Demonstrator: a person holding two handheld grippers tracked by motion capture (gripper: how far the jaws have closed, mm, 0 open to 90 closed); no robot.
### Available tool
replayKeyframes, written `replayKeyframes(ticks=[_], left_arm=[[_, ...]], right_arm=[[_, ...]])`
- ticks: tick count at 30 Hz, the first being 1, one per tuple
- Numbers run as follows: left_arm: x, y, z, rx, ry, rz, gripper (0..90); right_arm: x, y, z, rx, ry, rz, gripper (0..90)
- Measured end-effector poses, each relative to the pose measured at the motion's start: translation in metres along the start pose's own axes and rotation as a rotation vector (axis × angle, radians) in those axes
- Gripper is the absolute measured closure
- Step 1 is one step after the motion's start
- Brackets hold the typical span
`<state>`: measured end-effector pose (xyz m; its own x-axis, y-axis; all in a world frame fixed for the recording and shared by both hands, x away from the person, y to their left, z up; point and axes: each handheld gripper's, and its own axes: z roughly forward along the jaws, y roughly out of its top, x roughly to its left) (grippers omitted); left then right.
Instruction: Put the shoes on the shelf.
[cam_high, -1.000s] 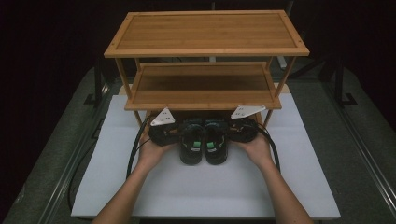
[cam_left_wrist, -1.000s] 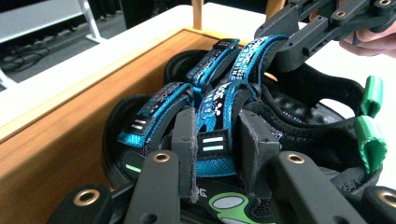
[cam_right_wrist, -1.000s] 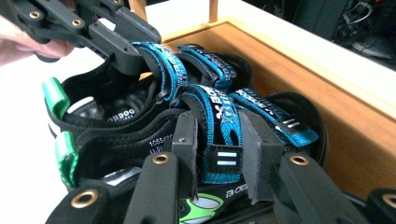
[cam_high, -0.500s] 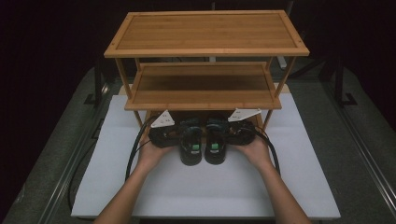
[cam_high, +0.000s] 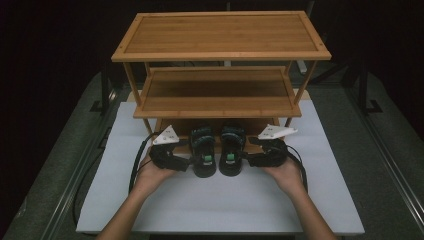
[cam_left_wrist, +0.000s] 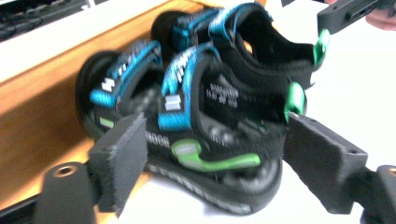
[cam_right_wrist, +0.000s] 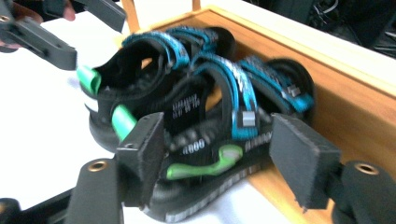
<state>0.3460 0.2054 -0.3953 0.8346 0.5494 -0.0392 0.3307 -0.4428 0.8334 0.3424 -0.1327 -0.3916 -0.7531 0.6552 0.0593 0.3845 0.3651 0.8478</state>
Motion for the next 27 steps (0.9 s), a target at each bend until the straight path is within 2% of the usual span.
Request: replayKeyframes(ticks=[4, 9, 10, 15, 17, 21, 23, 25, 27], left_arm=[[-0.006, -0.014, 0.001, 0.043, 0.009, -0.005, 15.9], [-0.009, -0.027, 0.012, 0.094, 0.004, -0.022, 13.6], [-0.01, -0.028, 0.016, 0.116, 0.012, -0.012, 11.8], [-0.017, -0.031, 0.028, 0.147, 0.033, 0.036, 9.8], [-0.02, -0.033, 0.034, 0.167, 0.045, 0.051, 9.8], [-0.023, -0.034, 0.04, 0.176, 0.056, 0.062, 9.8], [-0.024, -0.034, 0.042, 0.185, 0.072, 0.071, 10.0], [-0.022, -0.035, 0.042, 0.18, 0.061, 0.057, 10.7], [-0.021, -0.034, 0.042, 0.181, 0.058, 0.061, 10.7]], right_arm=[[0.002, -0.016, -0.004, 0.036, -0.013, 0.027, 30.6], [0.01, -0.032, 0.009, 0.108, -0.014, 0.027, 27.3], [0.011, -0.034, 0.011, 0.116, -0.014, 0.023, 27.2], [0.019, -0.044, 0.029, 0.18, -0.018, 0.012, 22.7], [0.023, -0.045, 0.034, 0.187, -0.014, 0.005, 22.1], [0.032, -0.044, 0.042, 0.201, -0.015, -0.011, 20.3], [0.035, -0.044, 0.045, 0.208, -0.043, -0.027, 19.2], [0.034, -0.043, 0.045, 0.205, -0.042, -0.023, 19.4], [0.034, -0.043, 0.045, 0.202, -0.039, -0.019, 19.7]])
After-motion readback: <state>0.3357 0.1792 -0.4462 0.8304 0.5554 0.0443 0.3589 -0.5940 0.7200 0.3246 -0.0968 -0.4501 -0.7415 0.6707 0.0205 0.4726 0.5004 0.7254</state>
